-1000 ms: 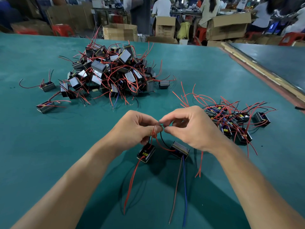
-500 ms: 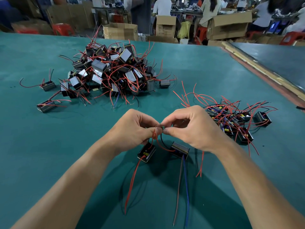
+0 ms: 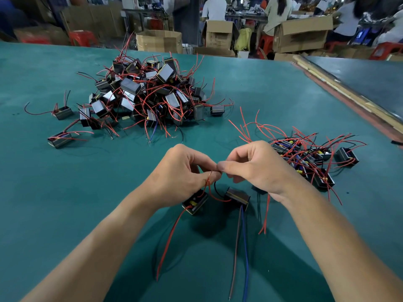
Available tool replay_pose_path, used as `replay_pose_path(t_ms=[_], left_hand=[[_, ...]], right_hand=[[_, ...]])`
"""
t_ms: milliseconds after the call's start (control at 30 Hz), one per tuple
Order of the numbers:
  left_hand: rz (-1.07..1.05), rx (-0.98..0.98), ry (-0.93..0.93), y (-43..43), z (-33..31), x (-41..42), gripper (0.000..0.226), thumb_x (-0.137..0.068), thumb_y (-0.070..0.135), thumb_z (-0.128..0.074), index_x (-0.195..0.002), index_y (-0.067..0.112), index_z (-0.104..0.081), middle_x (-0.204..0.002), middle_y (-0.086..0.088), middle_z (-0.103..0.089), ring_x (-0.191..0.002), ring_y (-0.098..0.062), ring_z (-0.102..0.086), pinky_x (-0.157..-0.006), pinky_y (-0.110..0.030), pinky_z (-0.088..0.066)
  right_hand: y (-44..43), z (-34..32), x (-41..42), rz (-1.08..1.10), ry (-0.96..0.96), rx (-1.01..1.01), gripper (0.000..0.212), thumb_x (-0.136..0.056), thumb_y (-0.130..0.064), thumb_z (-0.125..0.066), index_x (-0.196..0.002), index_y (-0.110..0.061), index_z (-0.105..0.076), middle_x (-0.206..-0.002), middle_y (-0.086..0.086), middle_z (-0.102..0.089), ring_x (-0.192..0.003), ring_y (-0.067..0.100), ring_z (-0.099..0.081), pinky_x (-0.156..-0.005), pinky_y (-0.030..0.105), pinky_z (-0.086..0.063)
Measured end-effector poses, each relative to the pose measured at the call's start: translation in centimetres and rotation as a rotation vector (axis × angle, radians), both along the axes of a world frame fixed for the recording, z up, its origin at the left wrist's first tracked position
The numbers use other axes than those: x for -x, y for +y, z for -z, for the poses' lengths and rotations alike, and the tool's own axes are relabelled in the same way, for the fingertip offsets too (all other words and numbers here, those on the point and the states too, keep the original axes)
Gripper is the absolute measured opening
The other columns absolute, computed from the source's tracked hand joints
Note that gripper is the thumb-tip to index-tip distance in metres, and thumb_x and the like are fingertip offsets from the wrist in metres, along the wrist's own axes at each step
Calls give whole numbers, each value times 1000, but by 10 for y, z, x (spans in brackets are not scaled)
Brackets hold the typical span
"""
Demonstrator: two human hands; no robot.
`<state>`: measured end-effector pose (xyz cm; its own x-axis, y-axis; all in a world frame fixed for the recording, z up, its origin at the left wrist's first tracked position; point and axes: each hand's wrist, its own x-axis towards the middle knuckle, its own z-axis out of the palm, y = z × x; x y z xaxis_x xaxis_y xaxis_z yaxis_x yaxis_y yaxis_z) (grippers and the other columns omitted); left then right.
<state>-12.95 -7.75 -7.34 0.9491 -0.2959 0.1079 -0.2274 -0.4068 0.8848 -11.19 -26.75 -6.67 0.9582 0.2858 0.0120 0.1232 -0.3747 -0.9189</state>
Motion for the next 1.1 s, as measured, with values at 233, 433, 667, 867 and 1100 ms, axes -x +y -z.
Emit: replay_pose_path(t_ms=[233, 433, 667, 867, 1100], left_hand=[[-73, -1, 15, -1, 3, -4, 10, -84, 15, -75, -74, 18, -77, -52, -1, -53, -52, -18, -38, -52, -30, -33], [-63, 41, 81, 1, 2, -6, 16, -85, 11, -74, -70, 17, -76, -57, -8, -56, -55, -21, -39, -56, -35, -34], [-51, -9, 29, 1, 2, -5, 19, -85, 14, -75, -69, 23, -75, -45, 10, -53, -48, -13, -37, -49, -24, -31], [-22, -54, -33, 1, 0, -2, 20, -85, 13, -74, -70, 26, -72, -38, 16, -48, -35, -3, -30, -39, -11, -24], [20, -37, -47, 1, 0, -1, 15, -84, 13, -75, -74, 24, -75, -43, 16, -54, -38, -2, -35, -42, -14, -30]], right_hand=[[3, 2, 1, 9, -253, 81, 15, -80, -10, -79, -69, -15, -70, -63, 1, -68, -56, 6, -54, -57, 25, -47], [0, 4, 0, -70, -331, 186, 8, -83, -10, -77, -79, -17, -74, -73, -3, -71, -65, 15, -64, -66, 28, -53], [1, 2, 1, -74, -293, 296, 20, -86, -14, -71, -69, -24, -68, -64, -4, -68, -61, 15, -60, -64, 33, -51], [2, 0, 4, -139, -84, 237, 21, -91, -11, -66, -71, -19, -64, -61, -9, -61, -57, 6, -51, -59, 22, -42], [-1, -3, 5, -176, 122, 112, 27, -96, -6, -59, -70, -15, -60, -55, -8, -55, -49, 5, -47, -50, 18, -38]])
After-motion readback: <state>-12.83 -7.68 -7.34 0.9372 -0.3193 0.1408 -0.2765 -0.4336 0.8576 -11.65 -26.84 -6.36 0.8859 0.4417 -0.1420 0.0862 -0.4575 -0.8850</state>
